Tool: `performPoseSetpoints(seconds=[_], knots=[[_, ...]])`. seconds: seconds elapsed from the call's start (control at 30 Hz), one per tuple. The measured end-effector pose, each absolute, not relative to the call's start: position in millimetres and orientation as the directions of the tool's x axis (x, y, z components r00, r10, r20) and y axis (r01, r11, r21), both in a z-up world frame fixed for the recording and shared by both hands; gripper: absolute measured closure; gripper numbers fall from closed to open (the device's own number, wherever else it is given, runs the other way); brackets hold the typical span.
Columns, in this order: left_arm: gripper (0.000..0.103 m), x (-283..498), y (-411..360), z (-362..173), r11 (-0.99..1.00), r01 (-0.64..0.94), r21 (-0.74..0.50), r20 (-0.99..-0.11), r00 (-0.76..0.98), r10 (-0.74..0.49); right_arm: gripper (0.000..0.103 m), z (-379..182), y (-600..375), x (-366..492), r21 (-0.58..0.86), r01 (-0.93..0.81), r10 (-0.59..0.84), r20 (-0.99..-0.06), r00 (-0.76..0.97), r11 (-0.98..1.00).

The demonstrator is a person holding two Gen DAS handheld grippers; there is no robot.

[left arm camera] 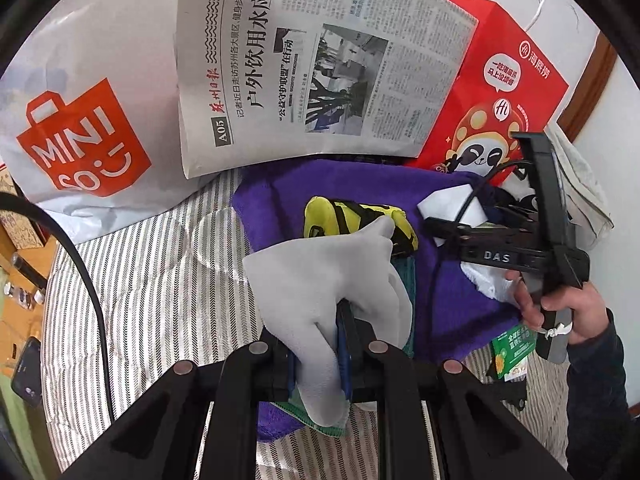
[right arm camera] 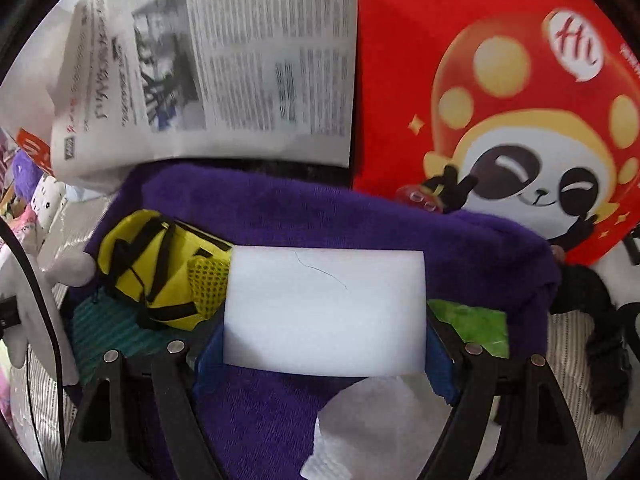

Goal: Organize soft objects
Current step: 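Lay the white glove on the towel with the left tool while the right sets the white sponge there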

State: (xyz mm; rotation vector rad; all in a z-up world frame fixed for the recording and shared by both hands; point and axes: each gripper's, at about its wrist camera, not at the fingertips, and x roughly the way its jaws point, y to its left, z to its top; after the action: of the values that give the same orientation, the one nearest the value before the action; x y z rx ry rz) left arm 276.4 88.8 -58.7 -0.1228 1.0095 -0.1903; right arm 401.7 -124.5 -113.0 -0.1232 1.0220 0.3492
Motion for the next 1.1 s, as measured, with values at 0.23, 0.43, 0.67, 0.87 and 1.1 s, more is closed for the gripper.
performPoseSetpoints(seconds=[0.23,0.43,0.67,0.87,1.1], knots=[[0.087,275.4,89.2,-59.9,0.976,0.102,-0.191,-0.829,0.516,-0.216,0.022,-121.0,-125.3,409.0,0.055,-0.346,0.208,-0.882,0.423,0.937],[0.087,276.1,89.8,-59.4,0.977,0.096,-0.191,-0.833,0.510,-0.213,0.019,-124.1,-121.6,404.8,0.027,-0.367,0.189,-0.891,0.413,0.930],[0.087,275.5,85.6,-59.3,0.977,0.096,-0.190,-0.837,0.504,-0.212,0.017,-113.5,-132.6,385.1,0.059,-0.345,0.215,-0.875,0.434,0.937],[0.087,280.9,74.6,-55.6,0.970,0.128,-0.208,-0.828,0.505,-0.244,0.014,-86.6,-153.5,352.7,0.121,-0.308,0.265,-0.833,0.485,0.944],[0.087,302.7,46.9,-68.6,0.966,0.158,-0.207,-0.852,0.455,-0.257,0.014,-57.6,-178.0,330.1,0.088,-0.257,0.222,-0.798,0.560,0.962]])
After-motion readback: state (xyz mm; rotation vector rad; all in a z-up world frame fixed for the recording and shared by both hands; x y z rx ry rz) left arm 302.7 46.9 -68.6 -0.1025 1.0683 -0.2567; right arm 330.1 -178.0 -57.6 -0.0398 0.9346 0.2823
